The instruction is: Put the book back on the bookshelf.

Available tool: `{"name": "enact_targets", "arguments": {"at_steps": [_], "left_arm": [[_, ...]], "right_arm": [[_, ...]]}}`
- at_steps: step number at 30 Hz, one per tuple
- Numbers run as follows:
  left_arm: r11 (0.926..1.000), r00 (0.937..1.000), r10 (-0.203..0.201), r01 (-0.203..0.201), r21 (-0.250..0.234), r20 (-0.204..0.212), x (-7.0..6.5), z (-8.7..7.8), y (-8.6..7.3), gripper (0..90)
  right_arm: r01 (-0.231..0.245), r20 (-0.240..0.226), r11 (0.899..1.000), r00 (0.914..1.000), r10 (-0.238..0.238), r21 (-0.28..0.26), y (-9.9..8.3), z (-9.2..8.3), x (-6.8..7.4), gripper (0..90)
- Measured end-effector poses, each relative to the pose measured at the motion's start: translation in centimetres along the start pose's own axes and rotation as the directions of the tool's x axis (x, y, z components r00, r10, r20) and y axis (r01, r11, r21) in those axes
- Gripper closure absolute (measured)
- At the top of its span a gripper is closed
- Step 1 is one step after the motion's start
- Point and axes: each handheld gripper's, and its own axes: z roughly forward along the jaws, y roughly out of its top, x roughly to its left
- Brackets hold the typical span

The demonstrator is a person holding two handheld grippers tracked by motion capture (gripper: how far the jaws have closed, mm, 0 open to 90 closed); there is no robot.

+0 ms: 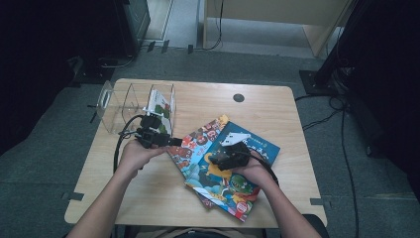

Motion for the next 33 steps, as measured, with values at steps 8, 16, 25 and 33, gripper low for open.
{"name": "enact_targets", "arguments": {"at_steps": [8,16,25,33], "left_arm": [[0.9997,0.9996,0.016,-0.017,0.017,0.023,-0.1,0.8,-0.9,38.8],[0.9999,0.9985,0.01,-0.01,0.005,0.055,0.2,1.6,-1.8,46.6],[0.9997,0.9994,0.024,-0.024,0.007,0.025,0.1,1.9,-2.2,45.6],[0.9998,0.9985,0.011,-0.01,-0.019,0.053,0.2,1.7,-2.4,52.6]], "right_arm": [[-0.017,0.017,1.0,0.9997,0.017,-0.006,-0.1,-0.2,-0.2,30.2],[-0.038,0.037,0.999,0.9986,0.038,-0.005,-0.2,-0.7,-0.8,36.8],[-0.042,0.051,0.999,0.9978,0.044,-0.025,-0.4,-1.4,-1.2,43.9],[-0.024,0.068,0.999,0.9973,0.028,-0.047,-0.5,-2.1,-1.4,55.8]]}}
